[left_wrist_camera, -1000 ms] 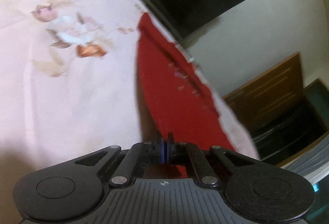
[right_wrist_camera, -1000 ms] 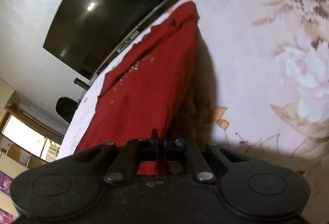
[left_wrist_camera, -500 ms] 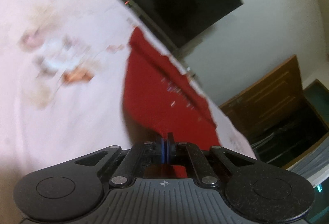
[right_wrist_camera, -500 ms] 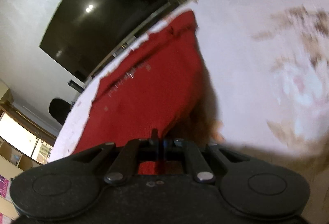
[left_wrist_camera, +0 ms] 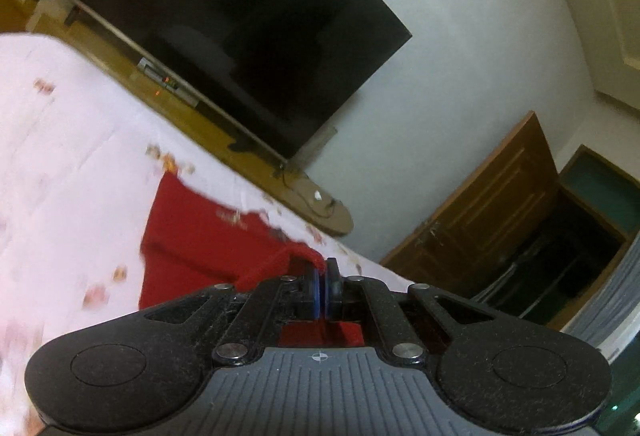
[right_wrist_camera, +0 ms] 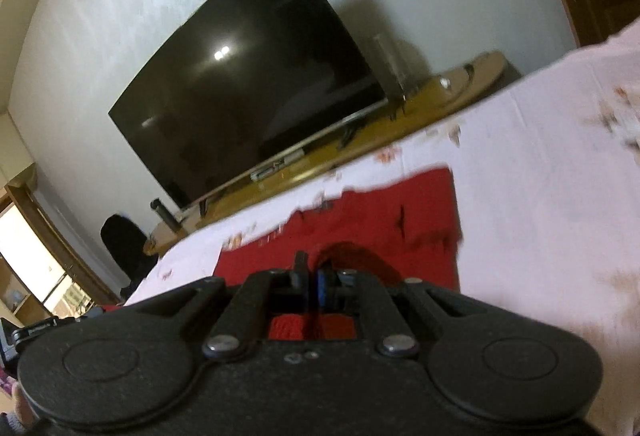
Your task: Fold small clothes
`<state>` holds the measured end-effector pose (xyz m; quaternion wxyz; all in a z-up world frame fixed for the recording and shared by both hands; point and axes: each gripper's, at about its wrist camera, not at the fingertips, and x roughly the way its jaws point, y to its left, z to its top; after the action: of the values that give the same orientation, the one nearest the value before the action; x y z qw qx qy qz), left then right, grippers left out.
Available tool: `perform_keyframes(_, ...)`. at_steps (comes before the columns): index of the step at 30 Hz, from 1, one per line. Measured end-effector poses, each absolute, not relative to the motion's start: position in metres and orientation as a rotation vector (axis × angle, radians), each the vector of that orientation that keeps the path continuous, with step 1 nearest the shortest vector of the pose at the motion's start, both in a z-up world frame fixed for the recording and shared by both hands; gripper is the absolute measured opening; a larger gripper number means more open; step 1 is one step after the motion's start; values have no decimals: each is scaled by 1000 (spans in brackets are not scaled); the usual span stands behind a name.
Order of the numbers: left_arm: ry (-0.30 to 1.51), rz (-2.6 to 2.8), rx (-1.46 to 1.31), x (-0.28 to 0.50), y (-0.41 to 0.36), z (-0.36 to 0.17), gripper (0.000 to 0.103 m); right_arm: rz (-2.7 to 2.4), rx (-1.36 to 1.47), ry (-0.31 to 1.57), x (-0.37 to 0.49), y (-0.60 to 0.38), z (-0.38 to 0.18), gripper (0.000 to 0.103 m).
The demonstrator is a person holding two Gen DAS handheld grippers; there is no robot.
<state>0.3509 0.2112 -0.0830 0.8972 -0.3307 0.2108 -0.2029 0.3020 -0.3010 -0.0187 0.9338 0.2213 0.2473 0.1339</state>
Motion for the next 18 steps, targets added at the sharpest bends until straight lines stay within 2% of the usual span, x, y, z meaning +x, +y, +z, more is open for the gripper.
perform_keyframes(8,490,-378,-646,475,194,-84,2,278,429,535,414,-303,-21,5)
perform_keyframes(18,595,-300,-643,592,180,-143,2,279,507,667,538,-320,-99,5)
